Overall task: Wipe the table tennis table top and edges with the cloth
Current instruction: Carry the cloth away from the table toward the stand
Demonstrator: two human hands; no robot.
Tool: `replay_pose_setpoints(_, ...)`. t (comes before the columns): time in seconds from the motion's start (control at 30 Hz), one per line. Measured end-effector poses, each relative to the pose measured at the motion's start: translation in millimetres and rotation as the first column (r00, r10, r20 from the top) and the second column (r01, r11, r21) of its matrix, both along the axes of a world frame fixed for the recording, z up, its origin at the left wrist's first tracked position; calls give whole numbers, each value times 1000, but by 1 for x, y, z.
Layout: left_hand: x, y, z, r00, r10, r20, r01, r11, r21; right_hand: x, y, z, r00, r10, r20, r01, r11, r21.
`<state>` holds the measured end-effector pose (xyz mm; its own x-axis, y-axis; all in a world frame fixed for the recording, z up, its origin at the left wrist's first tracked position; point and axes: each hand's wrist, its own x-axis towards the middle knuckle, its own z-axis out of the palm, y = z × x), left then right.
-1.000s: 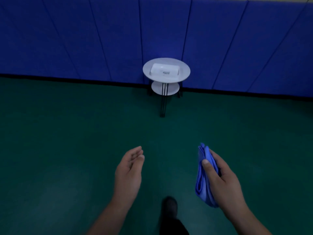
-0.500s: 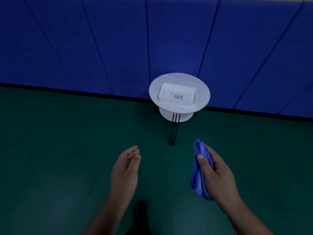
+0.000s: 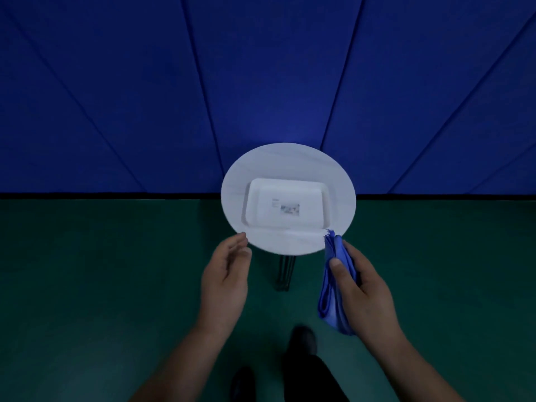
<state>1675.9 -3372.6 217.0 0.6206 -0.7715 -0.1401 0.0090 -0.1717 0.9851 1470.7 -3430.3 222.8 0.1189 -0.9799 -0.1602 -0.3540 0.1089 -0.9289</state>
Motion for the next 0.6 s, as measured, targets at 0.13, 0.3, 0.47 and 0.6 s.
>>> replay_pose_setpoints(0.13, 21, -98, -25, 1000, 5, 28, -6, 1000, 31, 27, -104, -35, 1000, 23, 4, -23, 999, 31)
replay_pose_setpoints(0.3, 30, -207, -88, 986, 165, -7, -164, 985, 56, 66, -233, -121, 983, 140, -116, -132, 988, 76)
replay_pose_setpoints(0.47, 33, -288, -149, 979, 203, -29, -197, 971, 133, 111, -328, -235, 916, 280, -286, -265, 960, 91)
replay_pose_setpoints(0.6, 43, -323, -199, 986, 169, -10, -165, 972, 167, 143, -370, -311, 858, 304, -415, -264, 953, 151)
